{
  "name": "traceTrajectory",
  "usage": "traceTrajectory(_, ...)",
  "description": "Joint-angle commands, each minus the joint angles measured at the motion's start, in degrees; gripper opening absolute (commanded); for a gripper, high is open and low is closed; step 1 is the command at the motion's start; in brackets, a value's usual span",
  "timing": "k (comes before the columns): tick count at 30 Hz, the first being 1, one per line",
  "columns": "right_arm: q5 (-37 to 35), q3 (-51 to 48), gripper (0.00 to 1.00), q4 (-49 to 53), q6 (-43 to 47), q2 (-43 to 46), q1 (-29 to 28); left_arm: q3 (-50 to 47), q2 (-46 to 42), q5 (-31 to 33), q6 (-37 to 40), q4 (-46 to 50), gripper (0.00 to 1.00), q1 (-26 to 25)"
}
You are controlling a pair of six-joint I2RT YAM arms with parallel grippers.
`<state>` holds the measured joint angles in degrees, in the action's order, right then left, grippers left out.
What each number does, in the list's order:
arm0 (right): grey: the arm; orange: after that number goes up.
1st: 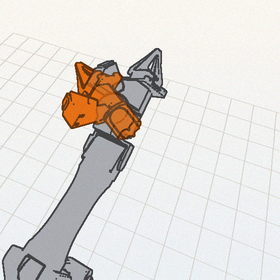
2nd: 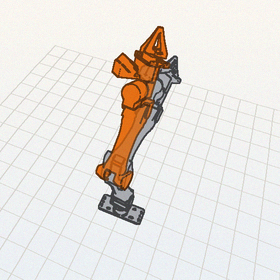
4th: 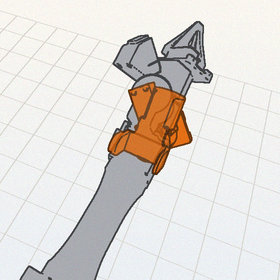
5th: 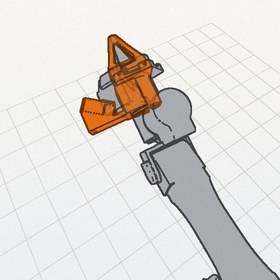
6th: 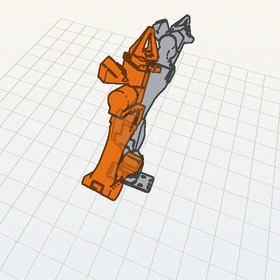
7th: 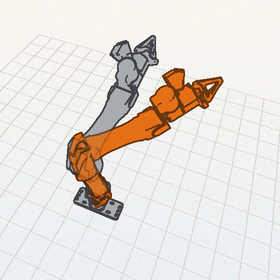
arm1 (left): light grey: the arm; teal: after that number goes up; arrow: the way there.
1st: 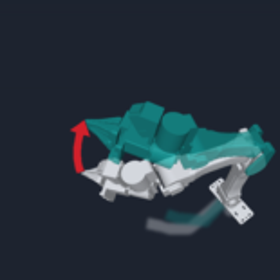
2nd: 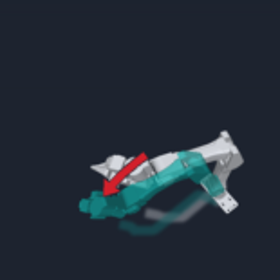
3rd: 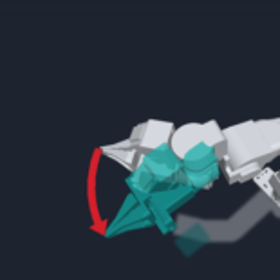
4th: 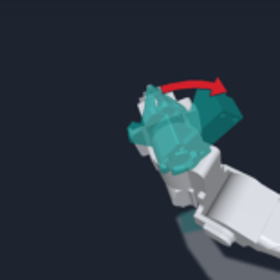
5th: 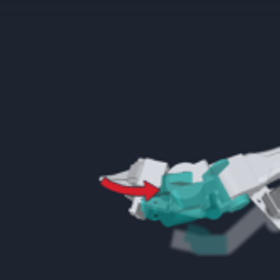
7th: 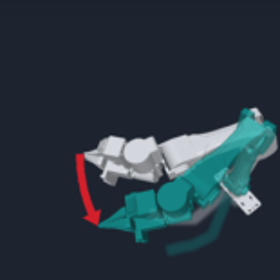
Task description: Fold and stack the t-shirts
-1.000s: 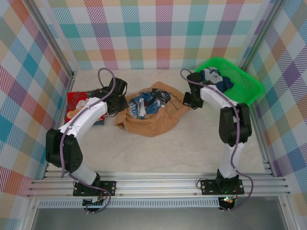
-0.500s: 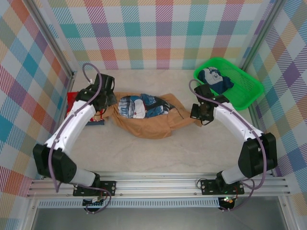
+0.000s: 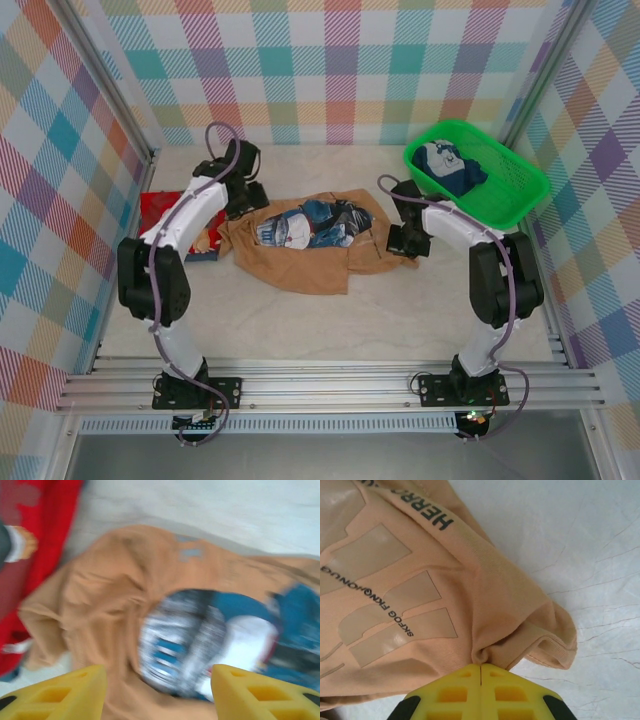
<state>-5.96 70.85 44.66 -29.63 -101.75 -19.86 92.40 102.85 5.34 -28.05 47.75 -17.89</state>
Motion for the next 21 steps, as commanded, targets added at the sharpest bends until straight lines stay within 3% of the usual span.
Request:
traceTrajectory(1,1.0,-2.3,0.0,1.8,-0.6,1.5,0.4,-2.6,-2.0,-9.3,1.4,-0.9,0.62,-9.9)
traceTrajectory(4,0.1,-3.1,0.0,2.0,-0.3,1.5,0.5,-3.6,2.2,-9.1,3.1,-2.5,0.63,-17.7)
traceTrajectory(7,0.2,-4.3,0.0,1.9,-0.4,2.3,0.8,-1.4,8.1,-5.4,4.1,-3.1,0.64,-21.5)
traceTrajectory(15,1.5,-7.6,0.0,0.9,0.1,4.6,2.7,6.8,20.3,0.7,4.7,0.0,0.66,-22.3)
traceTrajectory(17,1.5,-7.9,0.0,1.0,0.4,4.6,3.6,5.9,19.4,1.2,2.9,0.3,0.65,-21.5)
traceTrajectory(21,2.1,-7.4,0.0,0.8,0.9,4.3,6.2,-2.3,9.1,3.3,-1.2,0.0,0.63,-20.7)
